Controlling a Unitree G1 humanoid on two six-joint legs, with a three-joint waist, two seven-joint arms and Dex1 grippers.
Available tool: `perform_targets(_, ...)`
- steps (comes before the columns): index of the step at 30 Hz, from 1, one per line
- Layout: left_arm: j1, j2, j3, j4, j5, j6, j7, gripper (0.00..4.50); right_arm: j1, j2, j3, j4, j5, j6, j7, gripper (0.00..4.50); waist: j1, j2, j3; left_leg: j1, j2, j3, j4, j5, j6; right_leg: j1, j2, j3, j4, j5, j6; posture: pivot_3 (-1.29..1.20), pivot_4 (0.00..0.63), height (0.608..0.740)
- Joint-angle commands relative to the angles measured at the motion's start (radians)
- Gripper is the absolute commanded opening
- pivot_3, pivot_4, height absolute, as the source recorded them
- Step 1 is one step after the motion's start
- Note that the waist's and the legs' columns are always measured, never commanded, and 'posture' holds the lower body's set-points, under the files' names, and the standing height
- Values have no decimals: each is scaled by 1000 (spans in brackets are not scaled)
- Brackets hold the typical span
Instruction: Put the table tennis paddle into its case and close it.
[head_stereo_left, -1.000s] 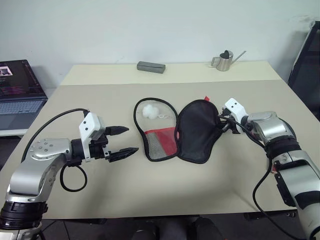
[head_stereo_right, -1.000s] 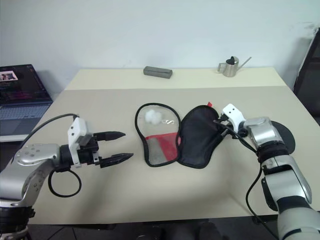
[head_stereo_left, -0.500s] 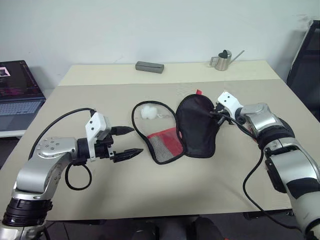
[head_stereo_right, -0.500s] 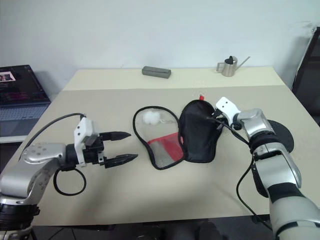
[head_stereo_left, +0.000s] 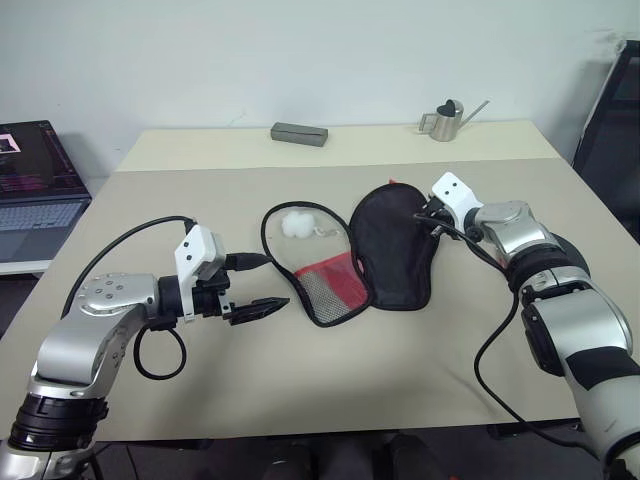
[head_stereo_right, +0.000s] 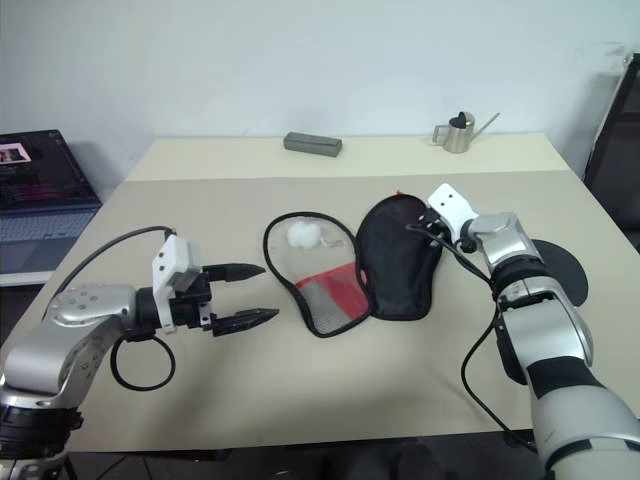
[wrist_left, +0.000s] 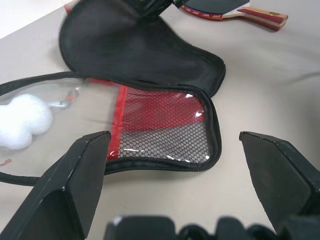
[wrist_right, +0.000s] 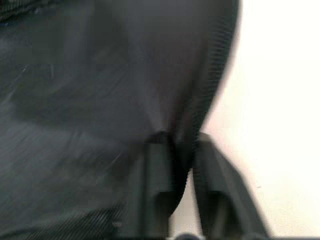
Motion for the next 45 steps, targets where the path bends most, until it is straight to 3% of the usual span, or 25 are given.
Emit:
perform_targets(1,-16,2,14,-6,-7,-12,4,4500,-42,6,-32,-1,0,-26,-32,2001,0,0,0,0,0,0,0,0,0,0,0,0,0,0,0,0,150,740)
perform_targets(14,-48,-14,2,20,-5,-25,-5,4500,-44,-34,-136,-9,30,-83,-164,2001,1,0,0,0,0,0,0,0,0,0,0,0,0,0,0,0,150,740)
perform_targets(19,-80,-19,-6,39,-3,-31,-14,4500,-4,-43,-172,-67,77,-50,-63,2001,0,0,0,-1,0,0,0,0,0,0,0,0,0,0,0,0,150,740)
perform_targets(21,-94,-16,-7,51,4,-39,-15,4500,24,-53,-180,-125,99,-17,-2,2383,0,0,0,-1,0,0,0,0,0,0,0,0,-1,0,0,0,150,740)
perform_targets(27,-142,-30,5,54,-1,-48,19,4500,202,-120,-211,-498,171,219,101,4346,3,0,0,-2,0,-1,0,0,0,0,0,-1,-1,0,0,0,150,740)
perform_targets(28,-146,-34,8,47,-11,-44,19,4500,244,-134,-225,-578,186,276,101,4462,4,0,0,-3,0,-1,1,0,0,0,0,-1,-1,0,0,0,150,740)
perform_targets(37,-190,-44,-16,31,-57,-23,-18,4500,642,-107,-448,-1239,316,755,-138,4462,17,0,0,-13,0,-1,2,0,0,-10,0,-1,1,0,0,0,150,740)
perform_targets(45,-270,-83,-86,42,-52,-24,-61,4500,825,-18,-581,-1517,312,874,-365,4462,21,0,0,-15,0,0,2,0,0,-14,0,0,3,0,0,0,150,740)
